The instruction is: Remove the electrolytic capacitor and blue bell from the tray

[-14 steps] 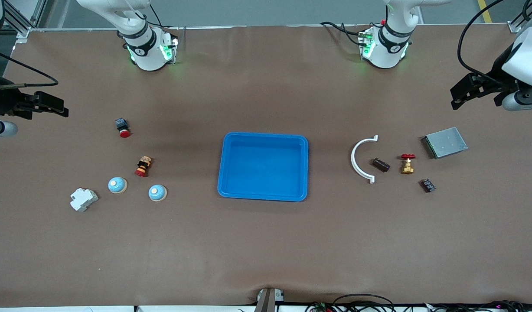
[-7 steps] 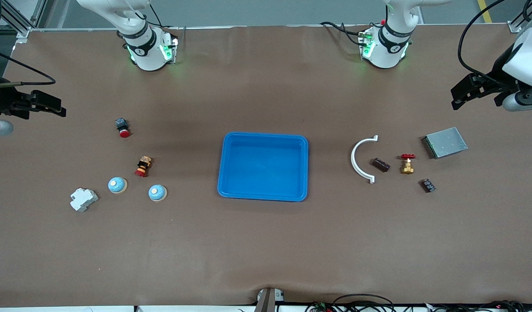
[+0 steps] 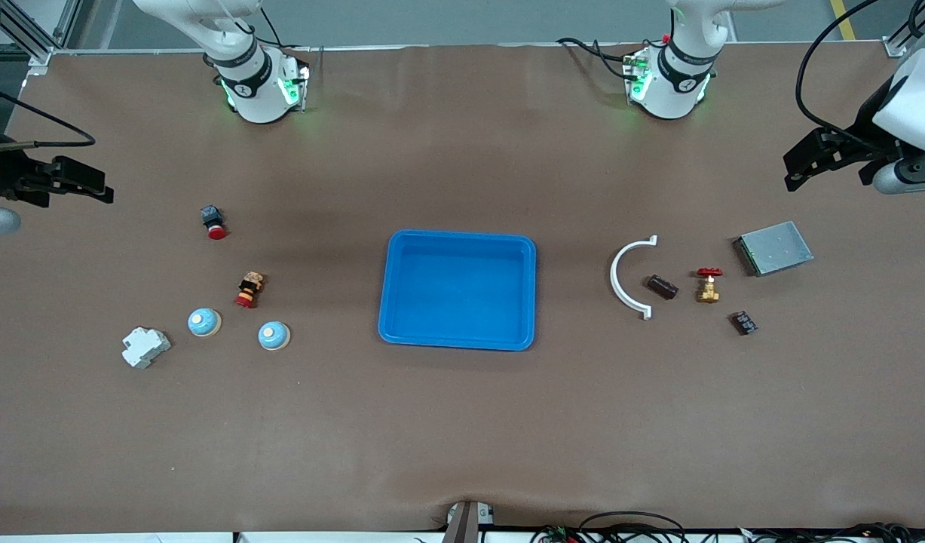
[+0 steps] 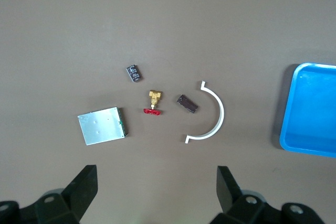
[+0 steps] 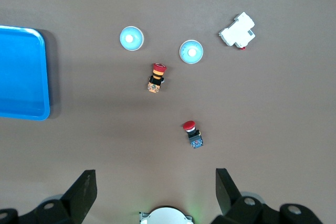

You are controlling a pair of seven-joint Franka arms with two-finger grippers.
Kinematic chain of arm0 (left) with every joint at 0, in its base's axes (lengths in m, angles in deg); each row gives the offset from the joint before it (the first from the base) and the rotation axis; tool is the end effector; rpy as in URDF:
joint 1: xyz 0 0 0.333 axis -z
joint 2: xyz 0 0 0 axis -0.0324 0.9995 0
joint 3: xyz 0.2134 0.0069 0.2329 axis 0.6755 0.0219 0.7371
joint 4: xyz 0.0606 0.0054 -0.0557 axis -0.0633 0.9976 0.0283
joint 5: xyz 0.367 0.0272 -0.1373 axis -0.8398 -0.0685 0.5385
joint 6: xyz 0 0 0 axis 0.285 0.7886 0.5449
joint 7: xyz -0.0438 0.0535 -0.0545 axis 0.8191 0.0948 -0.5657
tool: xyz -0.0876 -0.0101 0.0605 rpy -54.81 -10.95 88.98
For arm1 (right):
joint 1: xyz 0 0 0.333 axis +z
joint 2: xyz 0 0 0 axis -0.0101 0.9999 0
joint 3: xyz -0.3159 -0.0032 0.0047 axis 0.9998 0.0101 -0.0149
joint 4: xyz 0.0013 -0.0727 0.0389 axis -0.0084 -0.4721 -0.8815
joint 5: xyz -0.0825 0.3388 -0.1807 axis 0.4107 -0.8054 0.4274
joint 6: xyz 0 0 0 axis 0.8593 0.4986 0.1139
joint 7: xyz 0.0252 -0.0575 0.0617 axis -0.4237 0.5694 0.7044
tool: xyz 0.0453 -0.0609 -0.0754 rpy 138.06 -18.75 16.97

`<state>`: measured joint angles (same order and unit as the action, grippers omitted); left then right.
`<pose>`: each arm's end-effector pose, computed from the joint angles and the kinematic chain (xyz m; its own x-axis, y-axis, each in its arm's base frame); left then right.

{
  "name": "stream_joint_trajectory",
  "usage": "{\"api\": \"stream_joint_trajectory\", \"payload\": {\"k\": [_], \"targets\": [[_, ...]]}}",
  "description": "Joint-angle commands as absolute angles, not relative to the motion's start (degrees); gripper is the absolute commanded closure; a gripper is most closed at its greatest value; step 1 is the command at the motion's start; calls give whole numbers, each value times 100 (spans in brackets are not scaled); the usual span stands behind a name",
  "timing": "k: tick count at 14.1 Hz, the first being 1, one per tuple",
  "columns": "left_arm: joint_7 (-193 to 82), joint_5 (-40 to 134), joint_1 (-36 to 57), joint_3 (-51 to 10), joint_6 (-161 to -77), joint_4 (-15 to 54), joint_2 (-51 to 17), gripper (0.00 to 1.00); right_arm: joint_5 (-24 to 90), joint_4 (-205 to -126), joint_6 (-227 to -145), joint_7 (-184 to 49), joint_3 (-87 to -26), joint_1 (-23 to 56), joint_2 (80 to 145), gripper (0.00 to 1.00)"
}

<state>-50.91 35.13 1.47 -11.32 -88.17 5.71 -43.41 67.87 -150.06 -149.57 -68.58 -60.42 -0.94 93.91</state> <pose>0.5371 -0.0749 0.6608 0.9986 0.0478 0.0244 0.0491 -0.9973 -0.0551 0.5591 -0.0123 0.6162 0.9866 0.0411 -0.1576 0.0345 -0.9984 -0.0442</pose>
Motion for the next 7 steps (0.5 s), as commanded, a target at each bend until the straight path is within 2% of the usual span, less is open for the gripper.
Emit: {"api": "stream_joint_trajectory", "payload": {"k": [1, 7], "targets": [[-5211, 3573, 107, -1163, -8799, 743, -4524, 0, 6827, -14955, -14869, -6941, -6113, -172, 9336, 0], [-5220, 3590, 98, -1137, -8799, 638, -4472, 0, 6827, -14911, -14877, -6949, -6131, -172, 9363, 0]]}}
